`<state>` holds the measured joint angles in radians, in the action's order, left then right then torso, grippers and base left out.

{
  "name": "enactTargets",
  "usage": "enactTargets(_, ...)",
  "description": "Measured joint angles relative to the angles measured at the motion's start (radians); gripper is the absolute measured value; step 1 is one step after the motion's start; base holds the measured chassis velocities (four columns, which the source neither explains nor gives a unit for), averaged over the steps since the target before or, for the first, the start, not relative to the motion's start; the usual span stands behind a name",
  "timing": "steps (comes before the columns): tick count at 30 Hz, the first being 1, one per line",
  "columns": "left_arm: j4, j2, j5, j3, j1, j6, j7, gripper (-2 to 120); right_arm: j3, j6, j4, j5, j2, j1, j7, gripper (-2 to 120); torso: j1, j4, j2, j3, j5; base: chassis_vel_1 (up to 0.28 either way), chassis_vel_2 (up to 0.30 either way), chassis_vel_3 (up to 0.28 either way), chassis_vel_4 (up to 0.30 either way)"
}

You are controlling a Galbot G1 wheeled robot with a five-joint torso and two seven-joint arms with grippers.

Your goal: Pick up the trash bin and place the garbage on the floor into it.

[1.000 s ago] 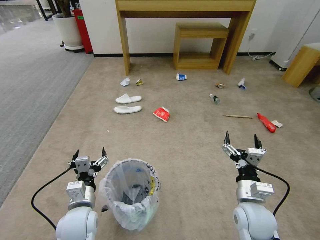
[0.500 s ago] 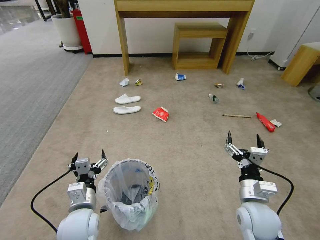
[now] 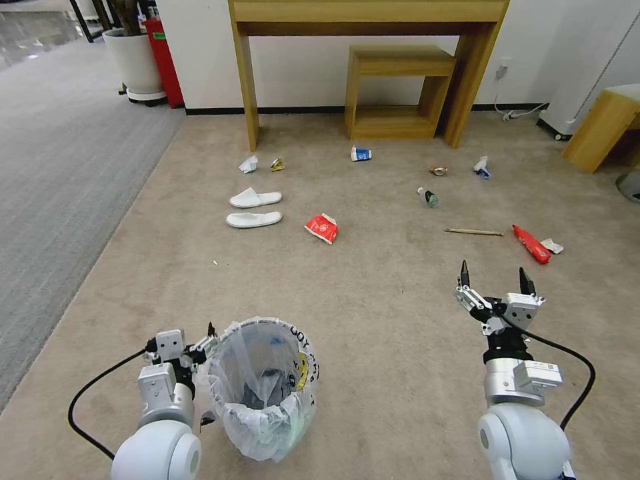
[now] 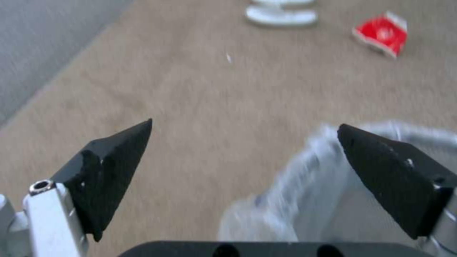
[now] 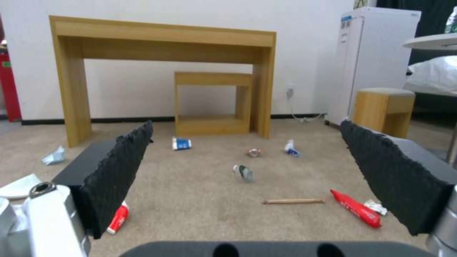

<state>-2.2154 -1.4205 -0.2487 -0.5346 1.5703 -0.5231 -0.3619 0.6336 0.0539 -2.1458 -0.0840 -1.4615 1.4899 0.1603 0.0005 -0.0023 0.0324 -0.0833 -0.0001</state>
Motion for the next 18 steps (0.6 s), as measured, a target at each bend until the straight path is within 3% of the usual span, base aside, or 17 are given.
enactTargets(2, -0.001, 0.039, -0.074, 0.028, 0.004, -0.051, -0.054, 100, -0.001, -0.002, -0.001, 0.0, -0.002, 0.003, 0.001, 100, 0.0, 0.0, 0.0, 0.0, 0.0, 0.0, 0.0, 0.0, 0.0)
enactTargets(7, -0.013, 0.082, -0.187, 0.055, 0.009, -0.109, -0.092, 100, 0.0, -0.005, -0.008, 0.002, -0.005, 0.011, 0.002, 100, 0.0, -0.0001, 0.0, 0.0, 0.0001, 0.0, 0.0, 0.0, 0.0)
enactTargets(18, -0.008, 0.138, -0.25, 0.099, 0.003, -0.179, -0.141, 100, 0.009, -0.01, -0.015, 0.005, -0.013, 0.018, 0.001, 100, 0.0, -0.0001, 0.0, 0.0, 0.0001, 0.0, 0.0, 0.0, 0.0)
